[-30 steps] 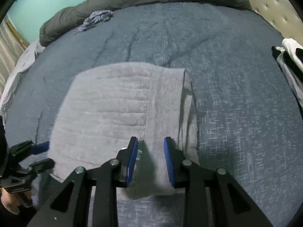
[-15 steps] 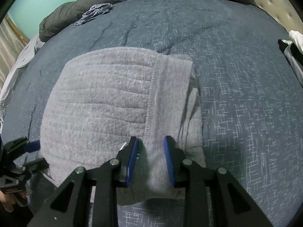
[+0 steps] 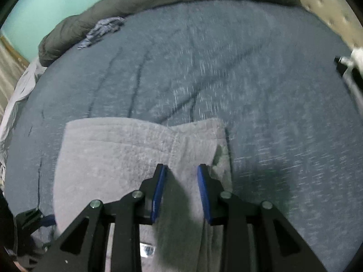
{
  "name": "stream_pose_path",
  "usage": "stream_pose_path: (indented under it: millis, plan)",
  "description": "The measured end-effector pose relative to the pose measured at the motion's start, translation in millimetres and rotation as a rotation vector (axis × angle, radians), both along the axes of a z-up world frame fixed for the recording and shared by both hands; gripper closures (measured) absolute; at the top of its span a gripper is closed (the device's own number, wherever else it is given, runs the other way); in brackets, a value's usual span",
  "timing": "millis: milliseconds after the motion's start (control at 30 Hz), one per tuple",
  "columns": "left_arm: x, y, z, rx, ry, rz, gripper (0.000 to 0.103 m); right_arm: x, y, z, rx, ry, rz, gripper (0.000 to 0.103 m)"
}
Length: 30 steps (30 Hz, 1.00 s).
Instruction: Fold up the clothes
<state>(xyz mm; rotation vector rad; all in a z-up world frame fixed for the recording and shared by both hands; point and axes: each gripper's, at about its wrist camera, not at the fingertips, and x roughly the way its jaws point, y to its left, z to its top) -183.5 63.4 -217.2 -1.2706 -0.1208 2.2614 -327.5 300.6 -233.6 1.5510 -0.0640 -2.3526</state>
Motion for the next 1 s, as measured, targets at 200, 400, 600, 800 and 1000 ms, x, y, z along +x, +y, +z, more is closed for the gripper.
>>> stream_pose_path:
  millis: [200,400,600,800,1000]
  plan:
    - [-4.8,1.4,-1.8,0.006,-0.011,0.002,0.056,2.6,-3.8,1.0,0.026,-0.009,-0.002,0.074]
    - [5.4,-7.7,14.9,0.014,0.011,0.029,0.056,54.1,23.4,58.0,-0.068,0.045,-0.086,0.064]
    - [22.1,-26.2,31.3,0.023,0.041,0.076,0.056,117.4,46.5,58.1,-0.236,-0.033,-0.191,0.052]
    - [32.2,-51.2,36.1,0.029,0.056,0.124,0.056,156.9,43.9,34.5,-0.363,-0.125,-0.252,0.043]
    - [40.3,-70.5,42.7,0.042,0.07,0.163,0.056,174.7,24.0,16.9,-0.481,-0.156,-0.283,0.033]
